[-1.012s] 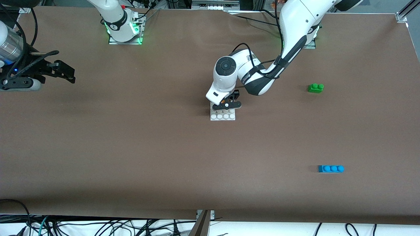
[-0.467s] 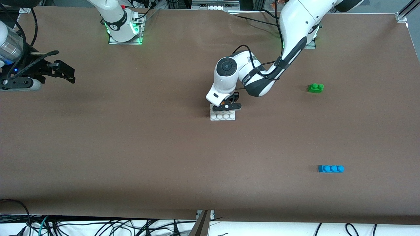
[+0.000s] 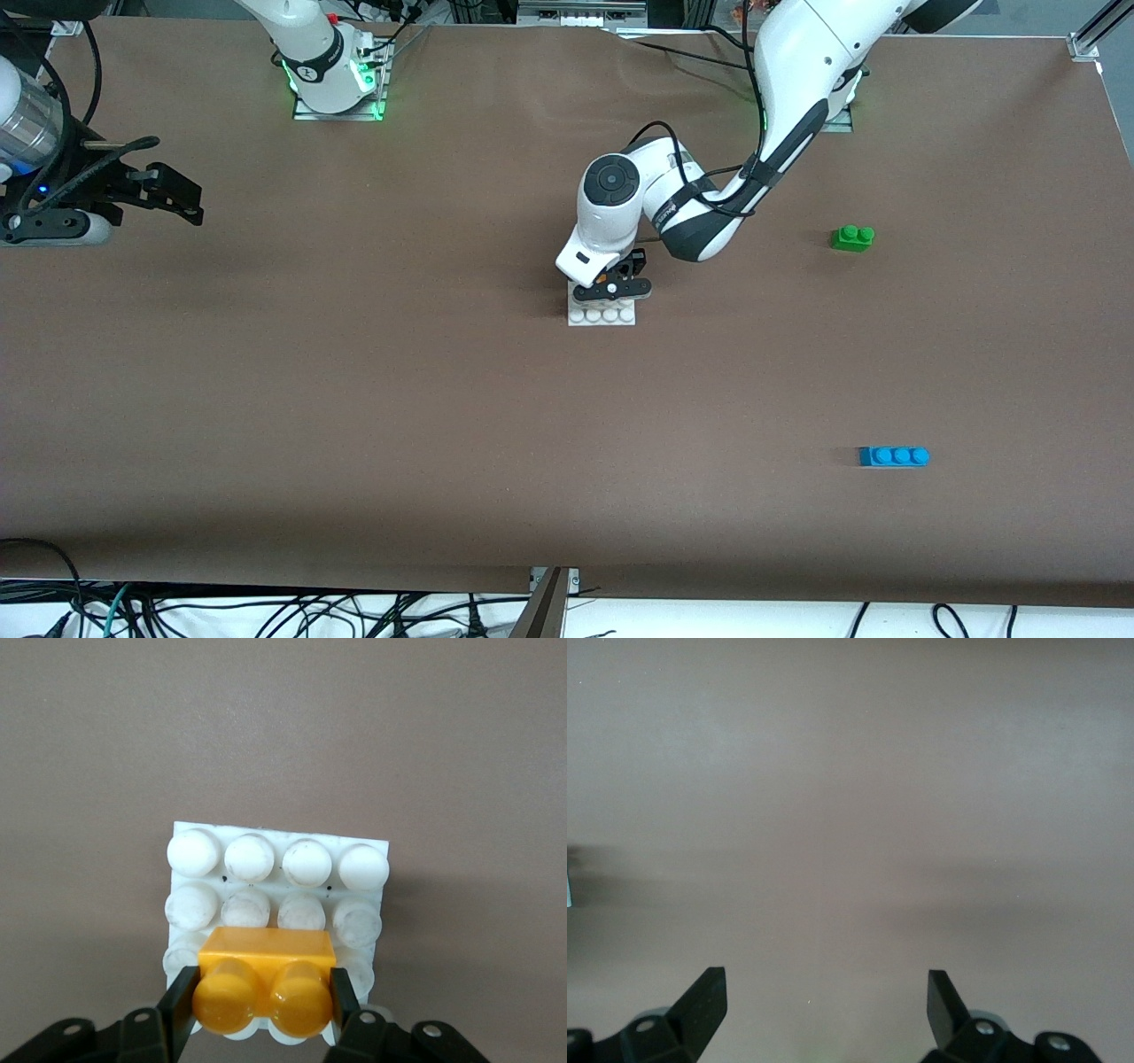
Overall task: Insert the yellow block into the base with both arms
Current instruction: 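Press the yellow block down onto the base plate studs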
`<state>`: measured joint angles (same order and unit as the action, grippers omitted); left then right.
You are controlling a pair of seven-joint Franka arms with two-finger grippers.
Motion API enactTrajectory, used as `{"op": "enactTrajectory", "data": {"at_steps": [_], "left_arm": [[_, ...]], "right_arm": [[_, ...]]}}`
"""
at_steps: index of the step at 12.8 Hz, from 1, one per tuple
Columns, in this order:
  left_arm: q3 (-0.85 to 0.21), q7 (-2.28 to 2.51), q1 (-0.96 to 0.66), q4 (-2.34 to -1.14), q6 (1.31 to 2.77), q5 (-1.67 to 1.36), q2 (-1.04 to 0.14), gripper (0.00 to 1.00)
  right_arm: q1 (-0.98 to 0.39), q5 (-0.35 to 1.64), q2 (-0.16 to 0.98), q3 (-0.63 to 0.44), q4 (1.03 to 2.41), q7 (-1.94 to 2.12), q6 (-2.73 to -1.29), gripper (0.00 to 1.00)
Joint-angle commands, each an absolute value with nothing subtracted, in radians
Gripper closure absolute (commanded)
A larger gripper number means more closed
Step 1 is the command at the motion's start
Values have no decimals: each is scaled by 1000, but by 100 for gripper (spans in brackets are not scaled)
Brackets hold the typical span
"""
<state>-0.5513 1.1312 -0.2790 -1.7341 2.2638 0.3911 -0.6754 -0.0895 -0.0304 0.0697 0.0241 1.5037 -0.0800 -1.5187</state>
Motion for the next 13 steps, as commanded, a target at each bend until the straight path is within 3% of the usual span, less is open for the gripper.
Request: {"op": "enactTrajectory", "data": {"at_steps": [1,13], "left_arm": [[-560,1120,-276,-1724,2220,416,-661,83],[-575,1091,-278,-1733,2230,429,-681,83]], "right_arm": [[-83,-37,64,31,1503,-91,-1520,0],[-83,-37,66,31,1503,-91,-1520,0]]}}
